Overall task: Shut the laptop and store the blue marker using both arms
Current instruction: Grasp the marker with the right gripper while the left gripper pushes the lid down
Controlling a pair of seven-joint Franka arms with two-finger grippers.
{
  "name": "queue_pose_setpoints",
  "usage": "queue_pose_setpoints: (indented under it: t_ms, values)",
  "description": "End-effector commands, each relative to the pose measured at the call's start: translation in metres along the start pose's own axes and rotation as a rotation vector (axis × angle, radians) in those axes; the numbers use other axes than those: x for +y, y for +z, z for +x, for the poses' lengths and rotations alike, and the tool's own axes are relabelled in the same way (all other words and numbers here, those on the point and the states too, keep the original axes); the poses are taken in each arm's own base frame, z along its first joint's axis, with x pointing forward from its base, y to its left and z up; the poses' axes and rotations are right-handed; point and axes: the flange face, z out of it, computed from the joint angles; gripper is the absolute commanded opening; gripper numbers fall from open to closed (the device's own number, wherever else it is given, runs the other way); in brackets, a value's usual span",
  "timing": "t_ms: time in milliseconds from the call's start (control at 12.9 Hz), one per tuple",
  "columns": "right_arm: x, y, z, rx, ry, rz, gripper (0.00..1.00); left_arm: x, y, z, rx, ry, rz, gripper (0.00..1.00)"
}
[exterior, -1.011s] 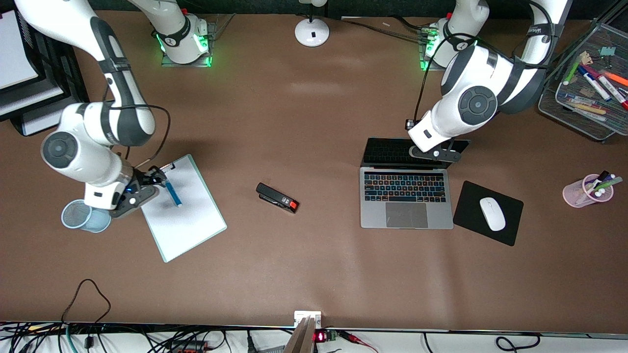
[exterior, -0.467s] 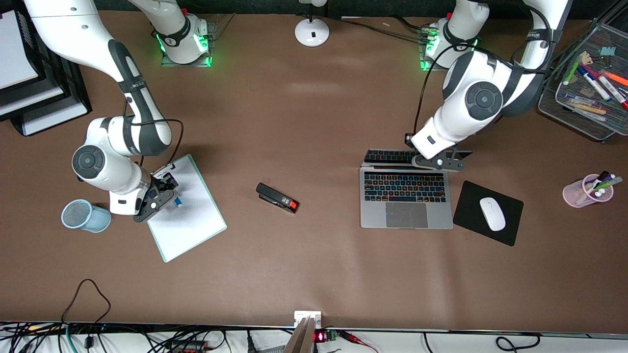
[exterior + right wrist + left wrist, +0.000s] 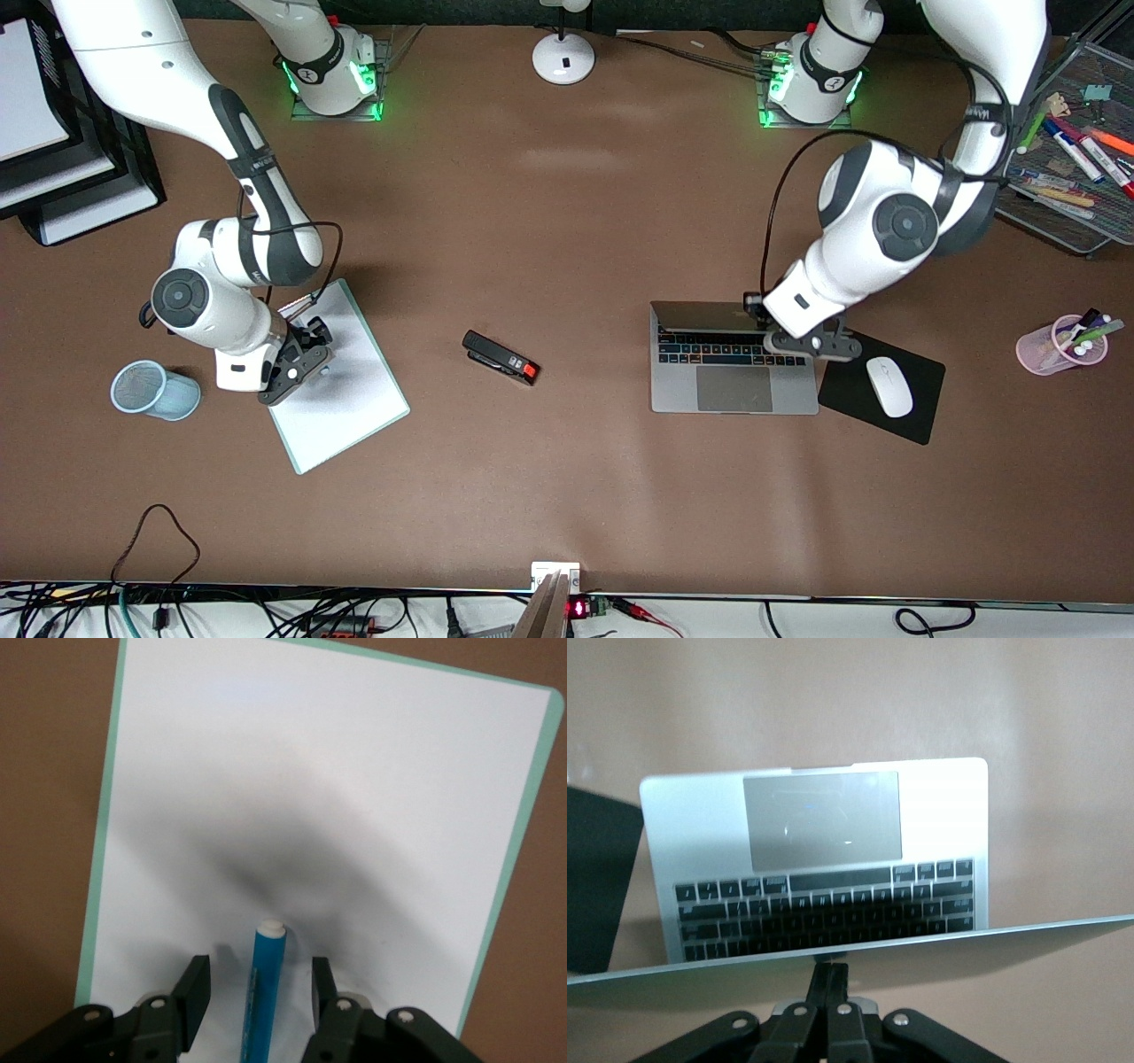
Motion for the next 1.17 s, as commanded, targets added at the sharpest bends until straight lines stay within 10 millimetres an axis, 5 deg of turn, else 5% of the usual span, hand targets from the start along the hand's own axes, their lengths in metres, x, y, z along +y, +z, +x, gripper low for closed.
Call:
queue_pose_setpoints:
  t_ms: [0,156,467,856,1089]
  values:
    - [0.004,0.006,0.001,0.011,-0.012,-0.001,0.54,-0.002,0.017,0.032,0.013,0.016,-0.020,0.00]
    - [0.004,0.009,0.001,0.012,-0.013,-0.003,0.50,-0.006,0.047,0.040,0.044,0.037,-0.003,0.00]
    - [0.005,0.018,0.002,0.023,-0.013,-0.011,0.36,-0.011,0.073,0.048,0.078,0.037,-0.016,0.00]
    - [0.005,0.024,0.000,0.017,-0.011,-0.006,0.36,-0.028,0.121,0.056,0.122,0.043,-0.019,0.00]
    - [0.005,0.024,0.001,0.018,-0.011,-0.007,0.32,-0.029,0.131,0.061,0.118,0.054,-0.012,0.00]
